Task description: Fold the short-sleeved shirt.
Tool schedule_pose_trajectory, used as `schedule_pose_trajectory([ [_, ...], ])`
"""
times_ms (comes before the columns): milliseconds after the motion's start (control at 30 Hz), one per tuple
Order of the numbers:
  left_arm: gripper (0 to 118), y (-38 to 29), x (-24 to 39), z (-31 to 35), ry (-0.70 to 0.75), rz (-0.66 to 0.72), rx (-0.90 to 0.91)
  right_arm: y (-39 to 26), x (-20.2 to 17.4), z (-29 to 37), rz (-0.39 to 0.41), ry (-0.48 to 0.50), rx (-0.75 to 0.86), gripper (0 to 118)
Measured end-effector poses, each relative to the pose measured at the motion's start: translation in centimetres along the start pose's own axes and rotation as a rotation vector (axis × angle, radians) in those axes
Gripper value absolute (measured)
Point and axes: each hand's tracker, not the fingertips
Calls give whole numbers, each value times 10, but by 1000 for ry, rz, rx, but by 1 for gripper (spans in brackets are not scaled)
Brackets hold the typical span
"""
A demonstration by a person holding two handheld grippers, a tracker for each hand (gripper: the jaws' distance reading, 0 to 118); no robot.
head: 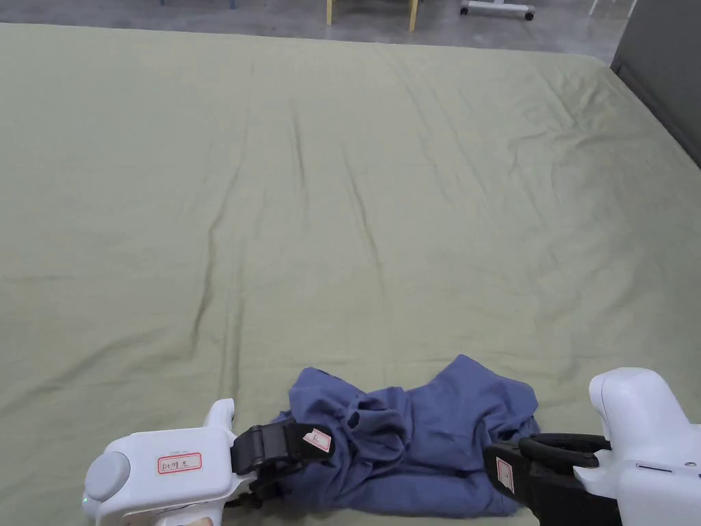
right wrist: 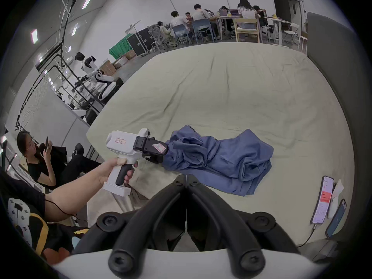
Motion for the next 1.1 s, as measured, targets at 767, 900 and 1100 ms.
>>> schedule_pose_trajectory([
  [767, 12, 46, 42, 182, 432, -293, 210, -1, 6, 1, -6, -34, 2, 3],
  [900, 12, 33, 94, 154, 766, -527, 76, -1, -1, -4, 12, -38, -7, 3],
  [1100, 12, -6, 154, 31, 851, -710, -78, -3, -4, -10, 7, -25, -16, 3],
])
